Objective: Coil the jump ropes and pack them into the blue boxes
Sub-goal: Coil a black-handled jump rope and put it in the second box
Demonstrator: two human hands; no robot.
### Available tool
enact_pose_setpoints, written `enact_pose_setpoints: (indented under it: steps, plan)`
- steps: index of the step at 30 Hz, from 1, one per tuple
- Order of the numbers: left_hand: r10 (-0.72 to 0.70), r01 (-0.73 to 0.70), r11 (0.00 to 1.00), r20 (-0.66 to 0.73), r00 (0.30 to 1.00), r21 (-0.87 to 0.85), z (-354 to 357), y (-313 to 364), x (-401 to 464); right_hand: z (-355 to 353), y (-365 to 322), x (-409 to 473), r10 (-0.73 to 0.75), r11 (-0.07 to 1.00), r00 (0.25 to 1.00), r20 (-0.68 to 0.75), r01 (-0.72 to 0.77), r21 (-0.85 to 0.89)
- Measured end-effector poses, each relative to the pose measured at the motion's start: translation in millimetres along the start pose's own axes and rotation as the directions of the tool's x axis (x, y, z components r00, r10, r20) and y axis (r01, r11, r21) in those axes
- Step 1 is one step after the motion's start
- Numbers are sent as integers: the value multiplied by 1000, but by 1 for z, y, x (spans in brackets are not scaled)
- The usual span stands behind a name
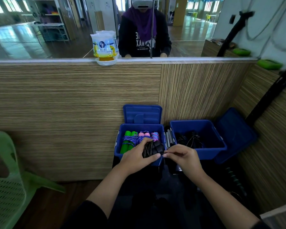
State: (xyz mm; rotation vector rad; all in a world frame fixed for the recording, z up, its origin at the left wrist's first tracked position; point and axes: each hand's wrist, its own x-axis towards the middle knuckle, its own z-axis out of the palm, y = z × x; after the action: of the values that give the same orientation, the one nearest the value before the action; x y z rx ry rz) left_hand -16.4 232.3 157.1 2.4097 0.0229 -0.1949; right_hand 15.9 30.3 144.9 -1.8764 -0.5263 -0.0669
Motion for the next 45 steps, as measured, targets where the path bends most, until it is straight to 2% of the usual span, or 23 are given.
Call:
enact_pose_setpoints:
  steps: [5,7,10,13,15,19,23,26,28,33,36,38,45]
  plan:
    - [-23,14,996,-99,995,-91,8,0,-4,8,-6,-2,116,976,993,-26,-109,187]
    - [-35,18,994,-157,987,-110,13,0,-6,9,-8,-3,119,973,993,2,-117,200]
    - [-12,-10,996,-226,974,-93,17,-5,-9,4,-11,-3,96,985,990,105,-110,135]
    - [23,-43,996,-255,967,-75,17,-7,-9,2,-13,-5,2,1000,985,170,3,-30]
    - [54,-62,998,-265,963,-20,16,-5,-9,3,-12,-6,-62,995,989,135,72,-75]
    - [144,-126,989,-269,952,82,16,-4,-10,-1,-7,-4,0,1000,998,65,0,-3]
    - [263,-239,964,-308,914,113,18,-5,-15,1,-4,-4,-107,981,990,97,120,-150]
    - [286,-282,957,-359,888,64,18,0,-14,4,-1,-4,-144,961,986,86,160,-225]
    - [320,-299,947,-358,877,115,15,1,-13,4,-1,-4,-75,981,991,110,93,-172]
    - [392,-347,915,-243,887,207,18,-1,-17,0,-3,-1,-5,999,995,103,10,-50]
    - [392,-338,905,-200,898,257,21,-5,-17,-7,-5,4,167,970,974,156,-190,149]
    - [387,-324,902,-199,900,287,23,-7,-17,-10,-8,8,267,934,953,145,-293,202]
    - [431,-384,892,-198,880,238,23,-6,-19,-4,-12,8,398,900,917,17,-394,188]
